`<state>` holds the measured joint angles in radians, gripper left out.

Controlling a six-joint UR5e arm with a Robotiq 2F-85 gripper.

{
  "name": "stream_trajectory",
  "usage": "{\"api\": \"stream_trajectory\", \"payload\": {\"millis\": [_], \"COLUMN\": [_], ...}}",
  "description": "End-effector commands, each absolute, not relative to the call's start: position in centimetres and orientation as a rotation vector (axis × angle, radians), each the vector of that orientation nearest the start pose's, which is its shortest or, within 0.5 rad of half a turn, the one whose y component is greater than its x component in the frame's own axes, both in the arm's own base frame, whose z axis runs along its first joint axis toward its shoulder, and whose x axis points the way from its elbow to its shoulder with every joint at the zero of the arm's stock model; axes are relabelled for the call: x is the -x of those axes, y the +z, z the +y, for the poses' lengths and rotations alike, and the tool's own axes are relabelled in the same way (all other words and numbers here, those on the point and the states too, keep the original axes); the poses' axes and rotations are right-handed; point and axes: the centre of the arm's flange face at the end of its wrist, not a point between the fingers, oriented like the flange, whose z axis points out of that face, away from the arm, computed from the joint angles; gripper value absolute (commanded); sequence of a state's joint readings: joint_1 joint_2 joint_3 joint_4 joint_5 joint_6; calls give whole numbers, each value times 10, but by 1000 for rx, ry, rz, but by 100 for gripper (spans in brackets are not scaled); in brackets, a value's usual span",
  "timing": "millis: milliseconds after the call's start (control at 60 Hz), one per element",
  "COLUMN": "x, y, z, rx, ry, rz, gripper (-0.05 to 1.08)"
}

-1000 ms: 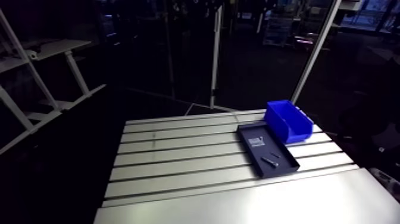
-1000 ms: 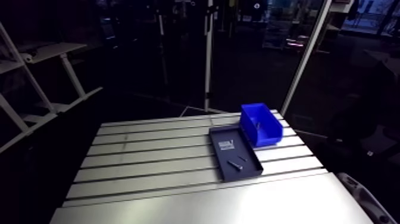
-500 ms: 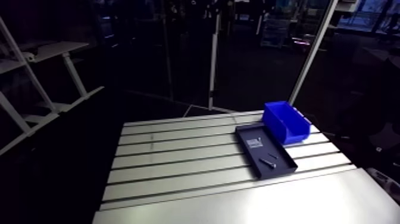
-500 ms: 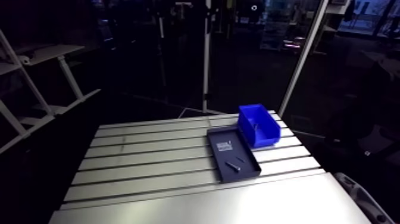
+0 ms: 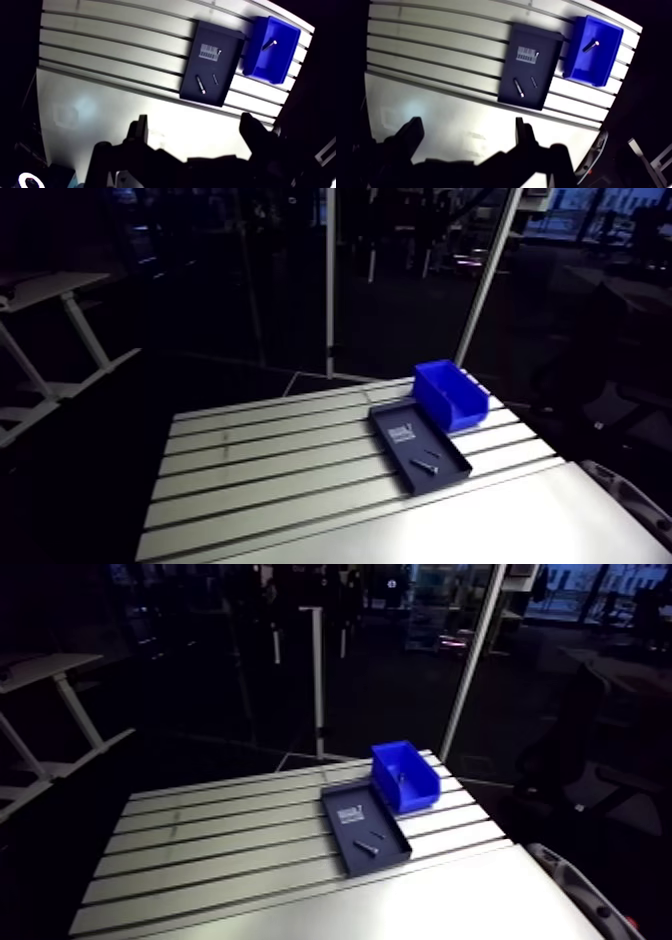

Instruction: Pick up the M10 bolt from the tray and put it into the blue bin.

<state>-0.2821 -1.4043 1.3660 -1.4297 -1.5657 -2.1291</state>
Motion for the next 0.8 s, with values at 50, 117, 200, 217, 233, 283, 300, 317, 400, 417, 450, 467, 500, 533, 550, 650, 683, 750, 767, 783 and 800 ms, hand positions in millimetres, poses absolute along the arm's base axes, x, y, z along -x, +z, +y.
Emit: {"api": "stream_trajectory", "payload": {"millis": [50,117,200,217,233,283,300,317,400,417,450,467,500,533,550,650,683,750,767,783,800], "x": [561,560,558,556,556,553,553,553,550,549,549,549,548,548,548,546,545,543,543,543,541], "y": [460,448,434,431,431,424,421,421,403,400,398,398,395,391,389,386,384,379,377,377,374], "z": [43,57,72,77,77,81,83,83,86,86,85,85,85,85,85,83,83,83,82,82,82], "rx": [657,726,782,799,799,835,851,851,891,901,911,911,925,938,953,993,1002,1017,1028,1028,1039], "ry": [-112,-110,-106,-100,-100,-90,-87,-87,-83,-83,-78,-78,-75,-71,-64,-37,-30,-30,-33,-33,-36], "rz": [2953,2948,2948,2953,2953,2955,2955,2955,2947,2947,2949,2949,2948,2947,2949,2955,2956,2950,2945,2945,2936], "gripper": [1,1,1,1,1,1,1,1,1,1,1,1,1,1,1,1,1,1,1,1,1]}}
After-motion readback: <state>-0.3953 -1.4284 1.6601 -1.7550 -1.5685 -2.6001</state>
